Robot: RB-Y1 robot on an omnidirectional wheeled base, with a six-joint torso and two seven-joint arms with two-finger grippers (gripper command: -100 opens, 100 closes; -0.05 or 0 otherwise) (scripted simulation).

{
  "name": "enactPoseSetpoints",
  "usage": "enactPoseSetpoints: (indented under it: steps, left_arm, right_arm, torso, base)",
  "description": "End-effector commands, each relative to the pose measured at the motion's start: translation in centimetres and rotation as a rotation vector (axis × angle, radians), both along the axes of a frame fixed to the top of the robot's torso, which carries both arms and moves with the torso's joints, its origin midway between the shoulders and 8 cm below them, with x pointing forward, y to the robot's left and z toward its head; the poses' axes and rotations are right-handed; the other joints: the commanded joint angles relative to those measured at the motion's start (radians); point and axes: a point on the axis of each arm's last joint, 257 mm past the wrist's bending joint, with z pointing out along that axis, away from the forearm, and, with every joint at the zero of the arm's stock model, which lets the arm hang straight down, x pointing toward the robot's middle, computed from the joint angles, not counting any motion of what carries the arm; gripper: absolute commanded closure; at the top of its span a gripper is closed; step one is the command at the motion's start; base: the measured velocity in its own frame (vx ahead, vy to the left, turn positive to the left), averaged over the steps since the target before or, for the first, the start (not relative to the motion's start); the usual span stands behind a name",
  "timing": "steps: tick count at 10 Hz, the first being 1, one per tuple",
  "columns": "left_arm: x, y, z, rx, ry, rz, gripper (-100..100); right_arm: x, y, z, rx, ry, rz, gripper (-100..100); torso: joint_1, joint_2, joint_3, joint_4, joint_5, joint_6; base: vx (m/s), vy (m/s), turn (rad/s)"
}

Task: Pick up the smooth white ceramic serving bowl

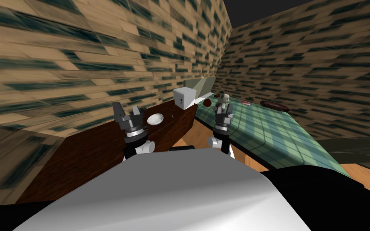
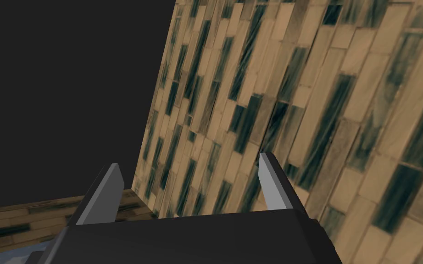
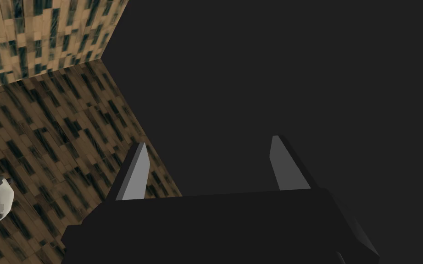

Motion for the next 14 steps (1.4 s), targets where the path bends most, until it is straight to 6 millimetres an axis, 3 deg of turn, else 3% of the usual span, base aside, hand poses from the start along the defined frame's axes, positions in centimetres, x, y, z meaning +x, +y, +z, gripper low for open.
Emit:
enactPoseSetpoints:
  steps: [1,14]
  left_arm:
    - [0.5,-0.4,-0.2,0.037,0.027,-0.021,-100]
    - [6.0,-0.5,-3.9,0.156,0.308,-0.103,-100]
  right_arm:
    - [0.0,0.0,0.0,0.0,0.0,0.0,0]
    - [0.0,0.0,0.0,0.0,0.0,0.0,0]
  torso:
    - [0.0,0.0,0.0,0.0,0.0,0.0]
    - [-0.003,0.001,0.0,0.0,-0.001,0.0]
  base:
    - [-0.012,-0.027,-0.079]
    - [-0.019,-0.051,-0.054]
